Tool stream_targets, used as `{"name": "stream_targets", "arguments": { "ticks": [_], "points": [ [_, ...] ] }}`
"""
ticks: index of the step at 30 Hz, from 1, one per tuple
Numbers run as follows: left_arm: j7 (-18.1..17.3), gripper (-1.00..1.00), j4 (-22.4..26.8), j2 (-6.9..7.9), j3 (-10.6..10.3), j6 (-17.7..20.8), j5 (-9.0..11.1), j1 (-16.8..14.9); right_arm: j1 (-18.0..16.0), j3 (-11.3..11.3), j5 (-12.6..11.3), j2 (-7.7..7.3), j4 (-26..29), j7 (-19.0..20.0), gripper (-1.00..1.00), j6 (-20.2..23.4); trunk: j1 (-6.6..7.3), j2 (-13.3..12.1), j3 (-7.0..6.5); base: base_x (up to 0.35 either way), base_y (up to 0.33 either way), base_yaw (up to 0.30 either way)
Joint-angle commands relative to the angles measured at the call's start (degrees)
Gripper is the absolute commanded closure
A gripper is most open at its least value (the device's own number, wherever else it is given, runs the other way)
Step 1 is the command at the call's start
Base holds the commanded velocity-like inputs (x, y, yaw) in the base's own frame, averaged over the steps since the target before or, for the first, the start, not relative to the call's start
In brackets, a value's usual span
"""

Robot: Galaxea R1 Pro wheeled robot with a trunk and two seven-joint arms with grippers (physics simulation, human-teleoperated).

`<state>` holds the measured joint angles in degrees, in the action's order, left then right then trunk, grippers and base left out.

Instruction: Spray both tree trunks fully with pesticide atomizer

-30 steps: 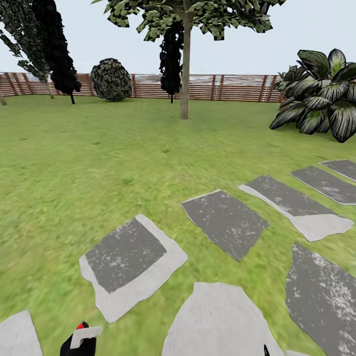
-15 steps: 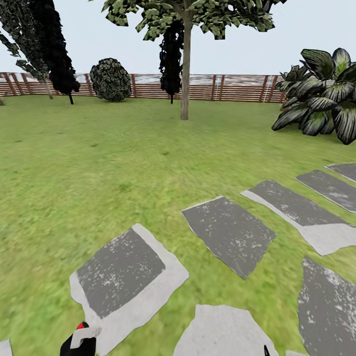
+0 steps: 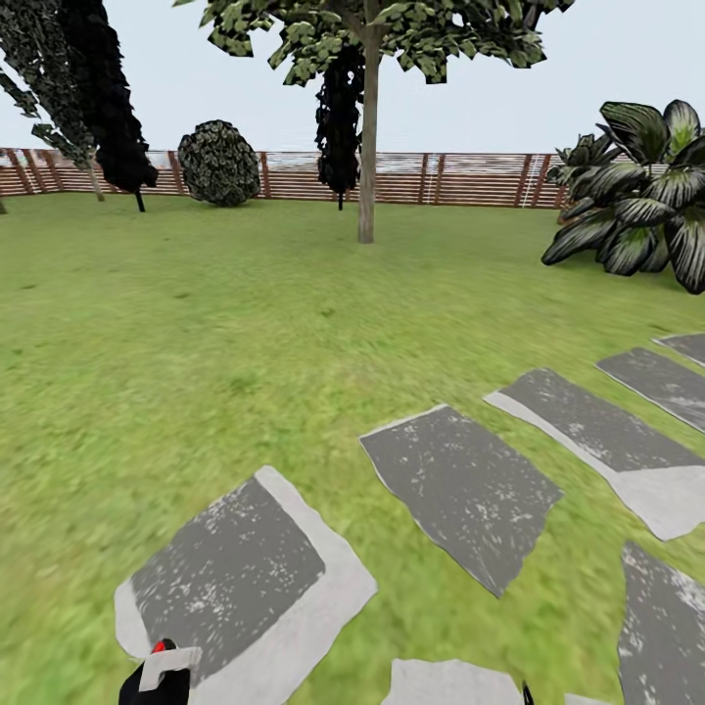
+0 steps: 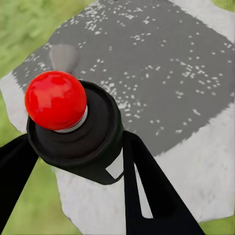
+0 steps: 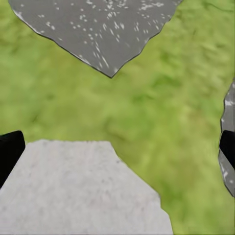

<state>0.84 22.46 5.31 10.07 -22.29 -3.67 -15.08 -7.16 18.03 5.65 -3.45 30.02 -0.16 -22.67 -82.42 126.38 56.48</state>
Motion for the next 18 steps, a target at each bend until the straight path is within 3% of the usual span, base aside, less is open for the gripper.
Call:
{"name": "stream_targets", "arguments": {
  "ticks": [1, 18],
  "points": [
    [0.07, 1.00, -0.05, -0.03, 0.21, -0.21, -0.39, -0.04, -0.04, 0.27, 0.59, 0.03, -0.05, -0.02, -1.00, -0.18, -0.02, 0.01, 0.05, 0.337, 0.000, 0.000],
    [0.04, 1.00, 0.17, -0.03, 0.22, -0.21, -0.38, -0.04, -0.04, 0.31, 0.59, 0.05, -0.05, -0.02, -1.00, -0.18, -0.02, 0.01, 0.05, 0.337, 0.000, 0.000]
  ]
}}
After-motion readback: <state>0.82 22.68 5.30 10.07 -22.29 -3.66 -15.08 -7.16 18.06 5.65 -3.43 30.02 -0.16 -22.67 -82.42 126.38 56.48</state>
